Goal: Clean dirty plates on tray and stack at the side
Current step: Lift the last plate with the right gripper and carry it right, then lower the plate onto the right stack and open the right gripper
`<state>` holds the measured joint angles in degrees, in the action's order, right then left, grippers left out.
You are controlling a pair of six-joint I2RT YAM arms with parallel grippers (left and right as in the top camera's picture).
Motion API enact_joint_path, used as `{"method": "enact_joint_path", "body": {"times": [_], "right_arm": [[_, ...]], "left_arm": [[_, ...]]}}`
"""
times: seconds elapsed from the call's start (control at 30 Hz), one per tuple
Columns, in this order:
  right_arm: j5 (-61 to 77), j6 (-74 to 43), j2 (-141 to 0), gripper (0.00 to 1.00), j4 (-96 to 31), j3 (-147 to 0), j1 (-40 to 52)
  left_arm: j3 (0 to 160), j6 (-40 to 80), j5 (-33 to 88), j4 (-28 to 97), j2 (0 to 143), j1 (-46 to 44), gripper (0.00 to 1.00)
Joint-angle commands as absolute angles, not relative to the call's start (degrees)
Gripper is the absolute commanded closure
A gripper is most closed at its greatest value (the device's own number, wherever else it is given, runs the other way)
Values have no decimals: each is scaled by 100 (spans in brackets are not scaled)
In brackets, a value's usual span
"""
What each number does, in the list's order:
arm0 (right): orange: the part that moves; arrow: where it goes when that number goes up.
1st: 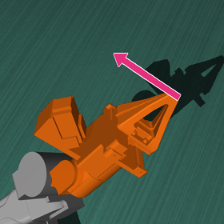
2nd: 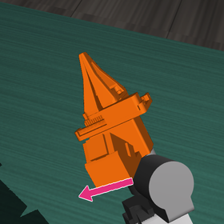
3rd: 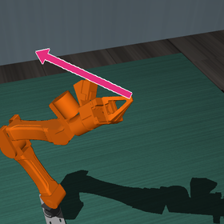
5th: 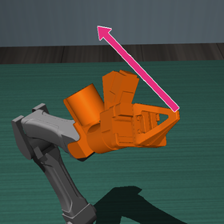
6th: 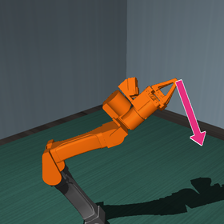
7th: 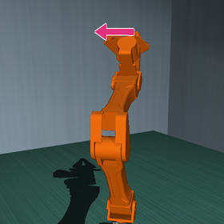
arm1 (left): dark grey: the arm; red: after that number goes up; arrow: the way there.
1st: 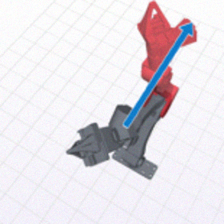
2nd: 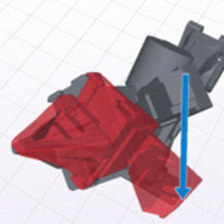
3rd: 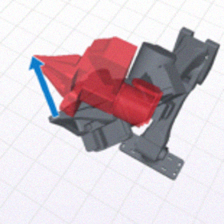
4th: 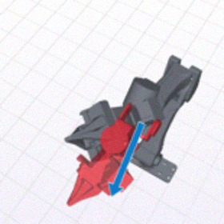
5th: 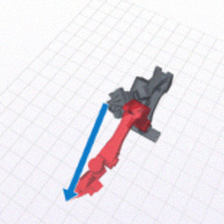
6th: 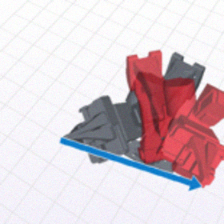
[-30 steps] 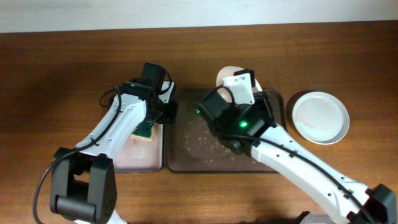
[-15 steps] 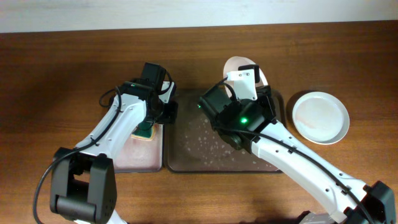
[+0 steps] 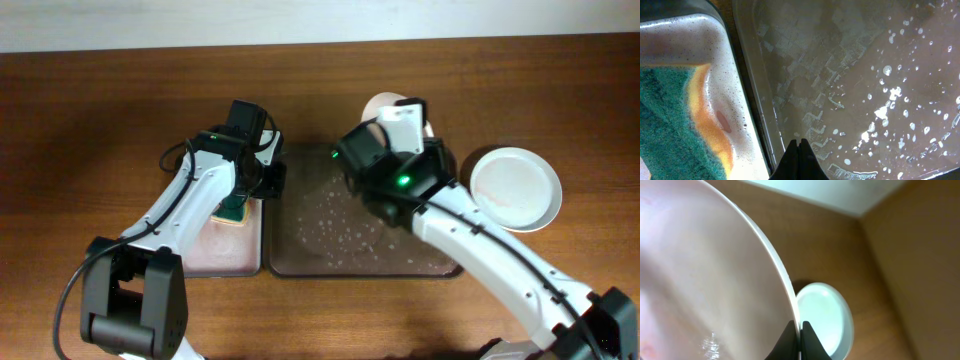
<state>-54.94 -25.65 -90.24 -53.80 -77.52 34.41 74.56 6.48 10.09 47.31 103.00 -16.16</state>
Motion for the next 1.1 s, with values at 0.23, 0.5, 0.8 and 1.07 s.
{"method": "enact_joint_path", "body": {"times": [0.23,0.5,0.8,1.07], "right_arm": [[-1138,-2943,-9050,96,-5422,-7540,-578],[-580,-2928,-9050,96,-4963,-6646,-2978],[1039,-2355,-9050,69,-4705,-6587,-3146],[1474,-1730,-9050,68,-4764,-6582,-2134]], "left_arm": [[7507,639,1009,4735,10368,-1610,100],[7507,637,1009,4737,10368,-1610,100],[7505,639,1007,4729,10403,-1610,100],[7505,875,705,4685,10634,-1610,100]]}}
